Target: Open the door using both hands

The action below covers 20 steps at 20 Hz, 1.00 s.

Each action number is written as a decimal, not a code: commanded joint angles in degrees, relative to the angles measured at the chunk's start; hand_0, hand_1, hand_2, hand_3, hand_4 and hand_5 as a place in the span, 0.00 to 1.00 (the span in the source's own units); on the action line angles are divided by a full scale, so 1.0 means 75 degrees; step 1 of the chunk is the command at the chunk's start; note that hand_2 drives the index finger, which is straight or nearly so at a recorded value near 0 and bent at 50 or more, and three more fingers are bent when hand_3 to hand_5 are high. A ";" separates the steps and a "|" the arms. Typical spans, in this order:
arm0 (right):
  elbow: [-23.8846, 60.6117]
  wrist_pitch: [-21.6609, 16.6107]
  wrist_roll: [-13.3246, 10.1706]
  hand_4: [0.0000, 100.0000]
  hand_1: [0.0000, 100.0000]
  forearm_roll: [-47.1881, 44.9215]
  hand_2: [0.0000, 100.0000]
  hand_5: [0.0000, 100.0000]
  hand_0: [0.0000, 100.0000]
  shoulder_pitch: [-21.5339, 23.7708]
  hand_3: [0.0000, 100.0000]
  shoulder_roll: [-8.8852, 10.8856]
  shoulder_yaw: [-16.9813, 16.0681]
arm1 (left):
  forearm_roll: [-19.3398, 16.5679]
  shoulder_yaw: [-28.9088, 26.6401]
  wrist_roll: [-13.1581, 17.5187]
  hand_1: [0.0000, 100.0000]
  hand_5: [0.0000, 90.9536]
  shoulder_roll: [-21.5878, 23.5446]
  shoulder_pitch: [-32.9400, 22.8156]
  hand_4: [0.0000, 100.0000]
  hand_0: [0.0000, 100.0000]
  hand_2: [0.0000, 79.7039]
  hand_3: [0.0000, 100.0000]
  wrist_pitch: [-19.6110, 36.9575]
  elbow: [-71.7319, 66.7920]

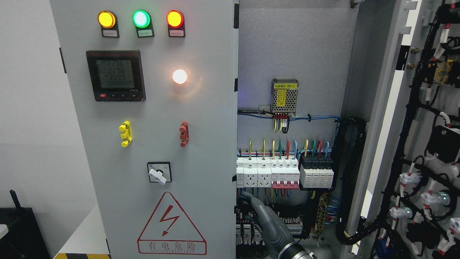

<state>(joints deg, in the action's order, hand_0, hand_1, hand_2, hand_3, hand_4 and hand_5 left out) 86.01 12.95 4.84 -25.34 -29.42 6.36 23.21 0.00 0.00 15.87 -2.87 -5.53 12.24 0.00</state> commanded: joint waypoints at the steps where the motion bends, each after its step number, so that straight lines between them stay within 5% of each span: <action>1: -0.0206 0.0019 -0.0001 0.00 0.00 -0.0231 0.00 0.00 0.39 -0.0085 0.00 0.0020 0.0116 | -0.0129 -0.0129 0.0006 0.00 0.00 -0.0004 0.0011 0.00 0.00 0.00 0.00 -0.0004 -0.0047; 7: -0.0570 -0.0028 0.0046 0.00 0.00 -0.0243 0.00 0.00 0.39 -0.0237 0.00 0.0031 0.0187 | -0.0129 -0.0129 -0.0006 0.00 0.00 -0.0004 -0.0001 0.00 0.00 0.00 0.00 -0.0004 -0.0047; 10: -0.0686 -0.0028 0.0467 0.00 0.00 -0.0243 0.00 0.00 0.39 -0.0366 0.00 0.0031 0.0175 | -0.0117 -0.0141 0.0006 0.00 0.00 -0.0004 -0.0001 0.00 0.00 0.00 0.00 -0.0004 -0.0047; 20: -0.1109 -0.0028 0.0748 0.00 0.00 -0.0255 0.00 0.00 0.39 -0.0624 0.00 0.0043 0.0116 | -0.0129 -0.0141 -0.0006 0.00 0.00 -0.0004 -0.0001 0.00 0.00 0.00 0.00 -0.0004 -0.0047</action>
<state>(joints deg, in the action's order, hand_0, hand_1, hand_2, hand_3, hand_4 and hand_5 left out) 80.89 12.75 9.34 -27.16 -33.09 6.60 24.13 0.00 0.00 15.81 -2.88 -5.52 12.25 0.00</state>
